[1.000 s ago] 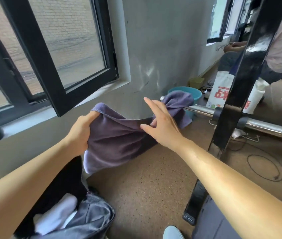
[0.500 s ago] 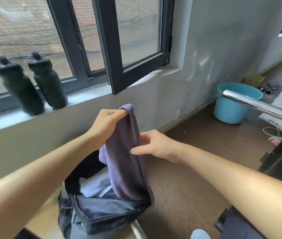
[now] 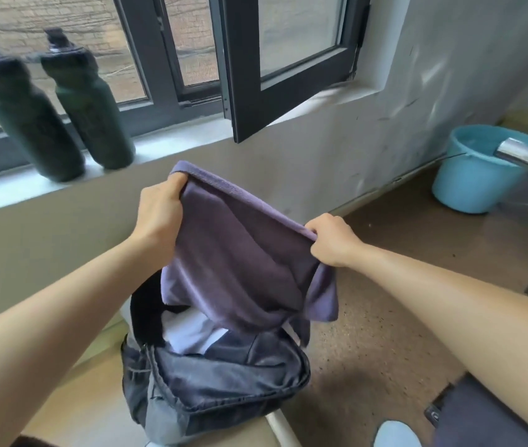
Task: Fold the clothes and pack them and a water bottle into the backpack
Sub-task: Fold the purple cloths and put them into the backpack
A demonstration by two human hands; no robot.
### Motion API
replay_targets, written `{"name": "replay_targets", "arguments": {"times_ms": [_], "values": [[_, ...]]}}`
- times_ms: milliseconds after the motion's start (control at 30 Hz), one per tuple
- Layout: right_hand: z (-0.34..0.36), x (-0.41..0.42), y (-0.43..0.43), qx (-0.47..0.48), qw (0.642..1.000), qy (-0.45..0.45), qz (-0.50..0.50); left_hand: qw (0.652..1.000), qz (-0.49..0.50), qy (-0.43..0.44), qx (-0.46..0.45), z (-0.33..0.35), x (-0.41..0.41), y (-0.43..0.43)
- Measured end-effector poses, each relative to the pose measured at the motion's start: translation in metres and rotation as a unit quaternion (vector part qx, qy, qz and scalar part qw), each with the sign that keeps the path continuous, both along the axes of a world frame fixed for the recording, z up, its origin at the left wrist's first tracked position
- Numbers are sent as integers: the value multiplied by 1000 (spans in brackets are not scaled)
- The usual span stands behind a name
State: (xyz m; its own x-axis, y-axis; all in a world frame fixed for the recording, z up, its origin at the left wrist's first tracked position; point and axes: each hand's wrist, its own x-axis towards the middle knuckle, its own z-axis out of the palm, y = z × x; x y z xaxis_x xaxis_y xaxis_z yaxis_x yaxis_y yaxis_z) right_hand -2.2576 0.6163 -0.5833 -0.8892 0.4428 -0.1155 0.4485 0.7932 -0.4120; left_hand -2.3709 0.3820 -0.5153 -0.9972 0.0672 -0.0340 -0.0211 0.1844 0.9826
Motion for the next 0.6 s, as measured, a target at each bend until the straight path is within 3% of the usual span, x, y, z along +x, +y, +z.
{"name": "replay_targets", "arguments": {"times_ms": [333, 467, 600], "values": [[9, -6, 36, -19, 979, 115, -166, 995, 35, 0, -95, -33, -35, -28], [14, -4, 36, -86, 974, 135, -161, 984, 21, 0, -176, -40, -37, -34], [20, -5, 31, -184, 967, 151, -92, 987, 0, -12, -158, -34, -33, -29]]}}
